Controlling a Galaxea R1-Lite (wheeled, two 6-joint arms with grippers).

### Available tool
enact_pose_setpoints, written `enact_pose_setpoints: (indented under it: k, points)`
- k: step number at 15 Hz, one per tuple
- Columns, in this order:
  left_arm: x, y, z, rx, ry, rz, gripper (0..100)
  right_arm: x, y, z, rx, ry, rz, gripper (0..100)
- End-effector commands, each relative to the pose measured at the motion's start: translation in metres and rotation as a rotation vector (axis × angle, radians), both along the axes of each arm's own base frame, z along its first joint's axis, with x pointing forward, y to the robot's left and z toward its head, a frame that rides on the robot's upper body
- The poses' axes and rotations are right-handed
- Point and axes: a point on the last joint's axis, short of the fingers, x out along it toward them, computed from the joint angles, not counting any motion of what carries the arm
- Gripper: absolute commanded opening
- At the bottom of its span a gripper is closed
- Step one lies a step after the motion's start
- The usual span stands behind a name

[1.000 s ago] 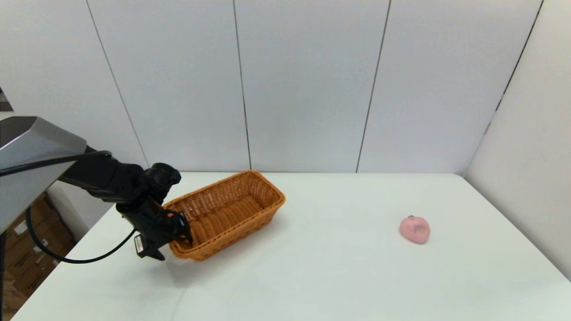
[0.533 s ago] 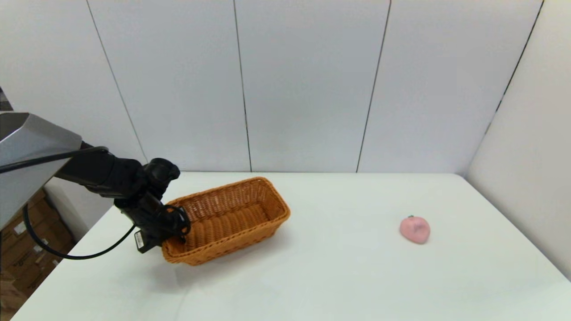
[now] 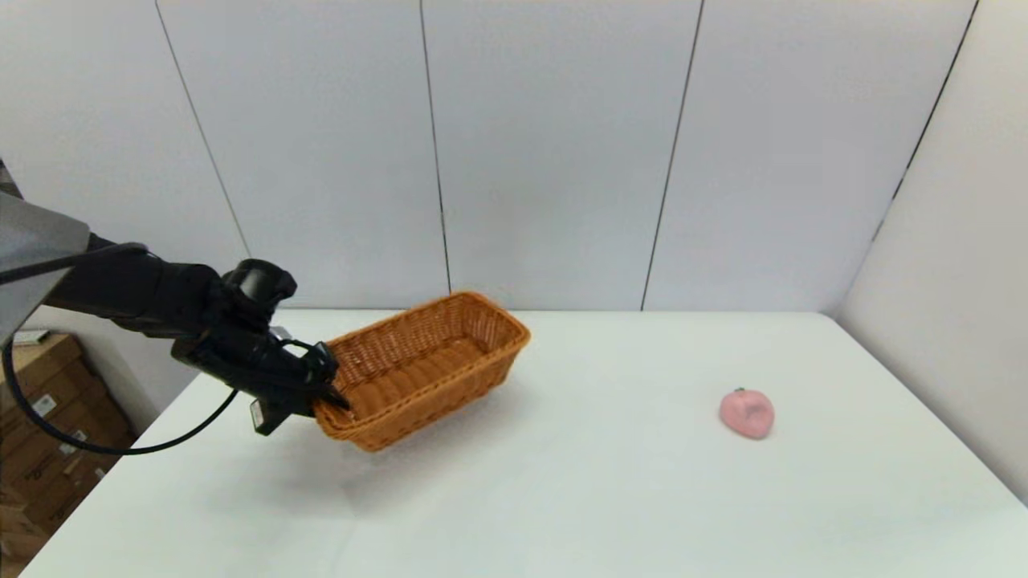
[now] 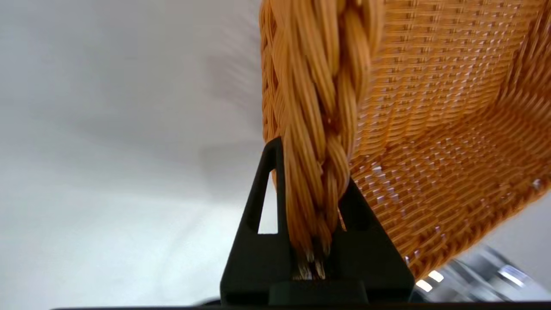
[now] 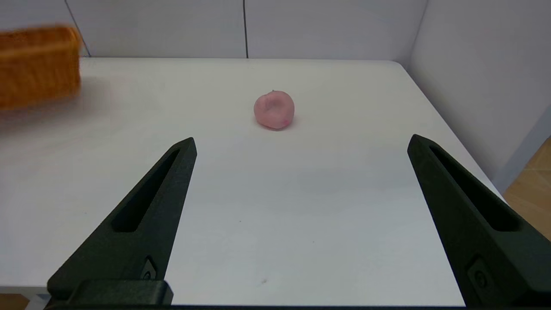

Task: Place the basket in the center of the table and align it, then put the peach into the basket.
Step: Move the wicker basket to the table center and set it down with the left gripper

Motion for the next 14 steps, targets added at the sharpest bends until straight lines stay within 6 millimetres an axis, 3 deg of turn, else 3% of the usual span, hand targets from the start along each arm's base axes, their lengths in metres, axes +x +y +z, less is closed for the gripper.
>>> enact_pose_setpoints:
  k: [1,3,5,10,14]
  points:
    - [-0.005,0.003,0.016,-0.027,-0.037,-0.002,0,0.0,0.0,0.0,0.0,-0.001,0.001,100]
    - [-0.007,0.0,0.02,-0.032,-0.045,-0.013,0,0.0,0.0,0.0,0.0,0.002,0.001,100]
    - [-0.011,-0.015,0.024,-0.027,-0.052,-0.079,0,0.0,0.0,0.0,0.0,0.002,0.001,100]
    - [-0.021,-0.08,0.034,-0.014,-0.094,-0.313,0,0.0,0.0,0.0,-0.002,-0.001,0.001,100]
    - [-0.037,-0.109,0.031,0.033,-0.074,-0.558,0,0.0,0.0,0.0,-0.002,-0.001,0.001,100]
